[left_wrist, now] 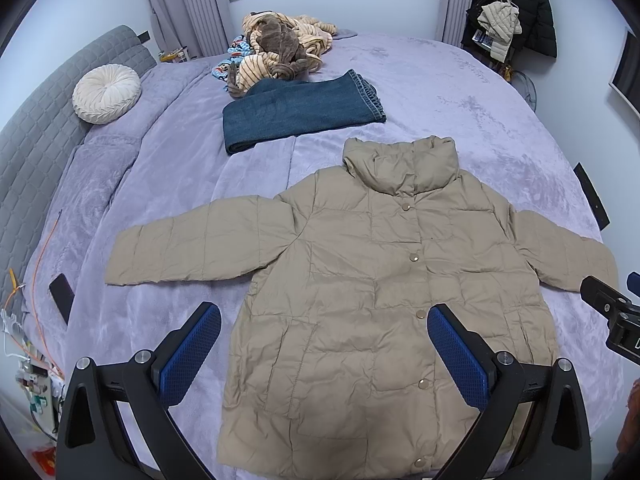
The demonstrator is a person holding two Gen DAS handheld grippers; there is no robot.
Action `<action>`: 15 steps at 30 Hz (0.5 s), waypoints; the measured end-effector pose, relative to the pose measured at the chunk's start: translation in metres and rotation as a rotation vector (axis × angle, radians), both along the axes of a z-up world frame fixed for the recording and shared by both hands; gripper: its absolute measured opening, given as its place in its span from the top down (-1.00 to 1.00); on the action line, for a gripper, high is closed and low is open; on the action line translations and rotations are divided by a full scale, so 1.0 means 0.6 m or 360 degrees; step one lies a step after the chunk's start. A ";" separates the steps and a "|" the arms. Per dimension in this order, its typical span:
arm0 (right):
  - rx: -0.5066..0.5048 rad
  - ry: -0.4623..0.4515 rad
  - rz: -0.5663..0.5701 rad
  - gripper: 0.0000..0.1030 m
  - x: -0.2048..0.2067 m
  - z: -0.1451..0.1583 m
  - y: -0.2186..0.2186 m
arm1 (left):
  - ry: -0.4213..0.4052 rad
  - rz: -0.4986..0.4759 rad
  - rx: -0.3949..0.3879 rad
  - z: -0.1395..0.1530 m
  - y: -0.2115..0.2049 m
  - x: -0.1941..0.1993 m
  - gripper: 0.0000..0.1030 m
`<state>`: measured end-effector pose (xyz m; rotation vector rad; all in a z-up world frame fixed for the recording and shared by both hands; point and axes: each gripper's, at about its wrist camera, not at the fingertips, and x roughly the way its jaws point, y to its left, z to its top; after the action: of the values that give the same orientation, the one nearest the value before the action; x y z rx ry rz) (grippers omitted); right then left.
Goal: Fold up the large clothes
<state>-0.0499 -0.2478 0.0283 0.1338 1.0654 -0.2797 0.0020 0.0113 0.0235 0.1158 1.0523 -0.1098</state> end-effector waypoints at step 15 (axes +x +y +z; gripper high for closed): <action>0.0000 0.0001 -0.0001 -1.00 0.001 0.000 0.001 | 0.0001 -0.0001 0.0002 0.001 0.000 0.001 -1.00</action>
<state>-0.0492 -0.2469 0.0285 0.1338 1.0662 -0.2802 0.0028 0.0116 0.0240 0.1172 1.0533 -0.1099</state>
